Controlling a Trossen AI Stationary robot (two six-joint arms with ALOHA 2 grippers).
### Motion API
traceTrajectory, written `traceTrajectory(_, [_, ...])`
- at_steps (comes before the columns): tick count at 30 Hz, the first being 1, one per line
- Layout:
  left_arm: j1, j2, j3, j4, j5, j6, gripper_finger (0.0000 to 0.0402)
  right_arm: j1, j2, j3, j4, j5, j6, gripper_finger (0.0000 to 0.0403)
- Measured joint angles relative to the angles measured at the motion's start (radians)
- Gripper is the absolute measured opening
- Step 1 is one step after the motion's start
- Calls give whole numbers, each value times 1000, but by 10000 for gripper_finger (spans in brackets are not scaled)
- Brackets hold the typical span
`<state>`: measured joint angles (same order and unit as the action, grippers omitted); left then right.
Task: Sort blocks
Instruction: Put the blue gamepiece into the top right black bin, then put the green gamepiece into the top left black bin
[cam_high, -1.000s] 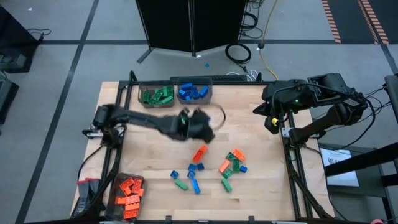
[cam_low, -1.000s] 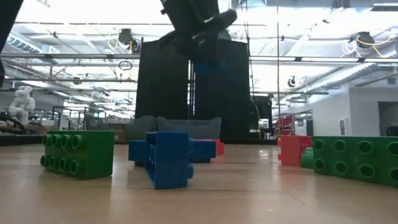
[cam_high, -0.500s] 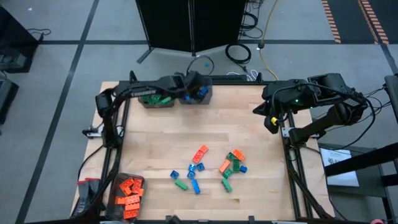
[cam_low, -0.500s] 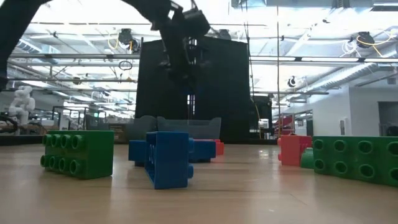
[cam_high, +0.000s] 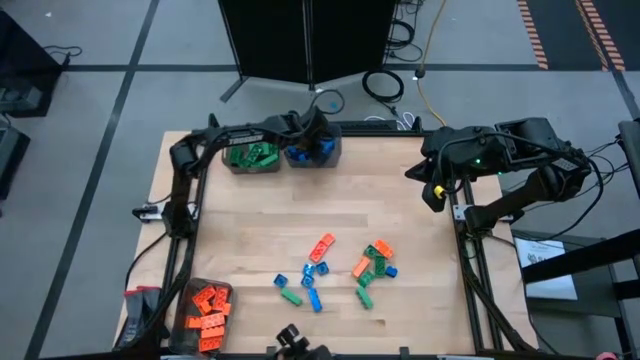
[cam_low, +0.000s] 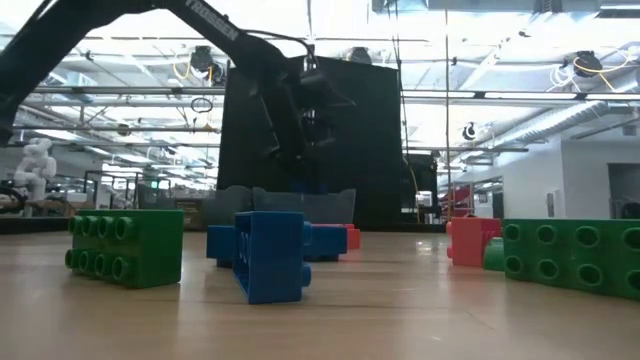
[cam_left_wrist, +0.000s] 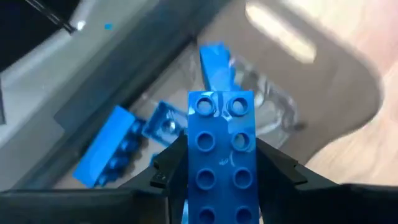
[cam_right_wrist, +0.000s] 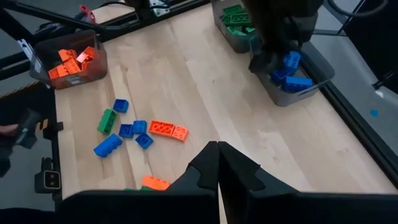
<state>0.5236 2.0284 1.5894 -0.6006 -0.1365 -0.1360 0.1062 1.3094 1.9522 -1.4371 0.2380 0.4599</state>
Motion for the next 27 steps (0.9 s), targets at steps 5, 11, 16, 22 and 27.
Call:
traceTrajectory(5, [-5, 9, 0, -4, 44, 70, 188, 0, 0, 0, 4, -2, 14, 0])
traceTrajectory(11, [-9, -11, 0, 0, 85, 116, 235, 0, 0, 0, 4, -9, 3, 0])
traceTrajectory(16, [-11, -40, 0, -36, 168, 70, 243, 6, -1, -20, 14, -23, 38, 0])
traceTrajectory(22, [-33, -157, 0, -101, 231, 63, 244, 68, 0, -208, 24, -97, 136, 0])
traceTrajectory(27, [-80, -285, 1, -181, 238, 12, 244, 139, 0, -484, 53, -111, 348, 0])
